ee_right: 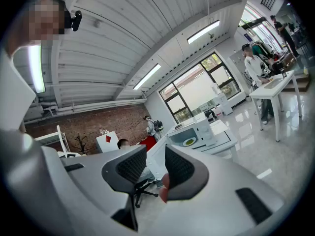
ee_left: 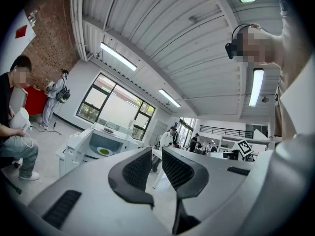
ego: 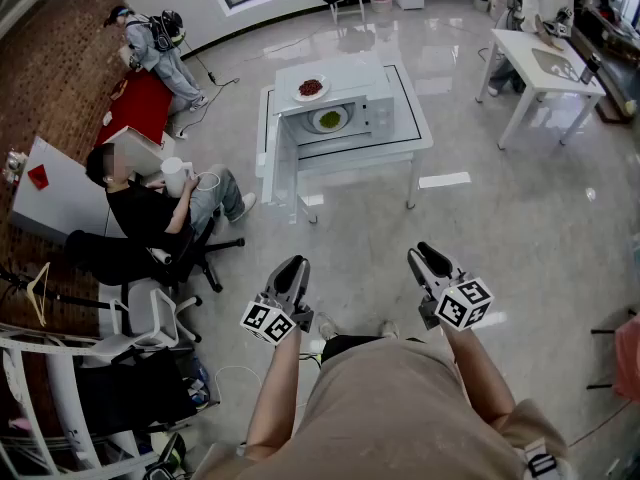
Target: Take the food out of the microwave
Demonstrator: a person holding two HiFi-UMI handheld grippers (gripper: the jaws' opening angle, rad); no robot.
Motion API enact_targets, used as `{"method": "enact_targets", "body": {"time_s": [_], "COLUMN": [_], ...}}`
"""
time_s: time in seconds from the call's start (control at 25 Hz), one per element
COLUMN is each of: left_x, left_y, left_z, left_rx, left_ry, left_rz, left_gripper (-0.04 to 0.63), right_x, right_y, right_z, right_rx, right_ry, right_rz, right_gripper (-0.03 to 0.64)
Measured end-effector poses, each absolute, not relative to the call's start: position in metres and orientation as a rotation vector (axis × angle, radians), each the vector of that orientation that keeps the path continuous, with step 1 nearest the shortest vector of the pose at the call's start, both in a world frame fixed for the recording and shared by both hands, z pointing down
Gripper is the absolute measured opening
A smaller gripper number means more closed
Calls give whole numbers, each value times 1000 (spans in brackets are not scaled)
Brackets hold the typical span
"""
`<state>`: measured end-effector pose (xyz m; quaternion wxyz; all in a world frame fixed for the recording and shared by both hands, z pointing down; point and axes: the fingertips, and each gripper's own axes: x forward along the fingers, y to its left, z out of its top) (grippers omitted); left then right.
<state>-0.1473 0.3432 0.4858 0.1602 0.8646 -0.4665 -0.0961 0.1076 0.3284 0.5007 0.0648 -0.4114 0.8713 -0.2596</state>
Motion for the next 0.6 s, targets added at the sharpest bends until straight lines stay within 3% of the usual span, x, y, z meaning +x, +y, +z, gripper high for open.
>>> {"method": "enact_targets", "body": {"time_s": [0.36, 0.6], "left_x": [-120, -111], "left_y": [340, 337], "left_z": [485, 483], "left_rx": [2489, 2504], "left_ry": [-1294, -1273], "left_rz": [-238, -226], "left_gripper": [52, 52], "right_x": [126, 130], "right_y": [332, 336], "right_z": [507, 492], "right_rx": [-1232, -987], "right_ry": [2610, 2444], "right_rz": [-805, -972], "right_gripper": [123, 140]}}
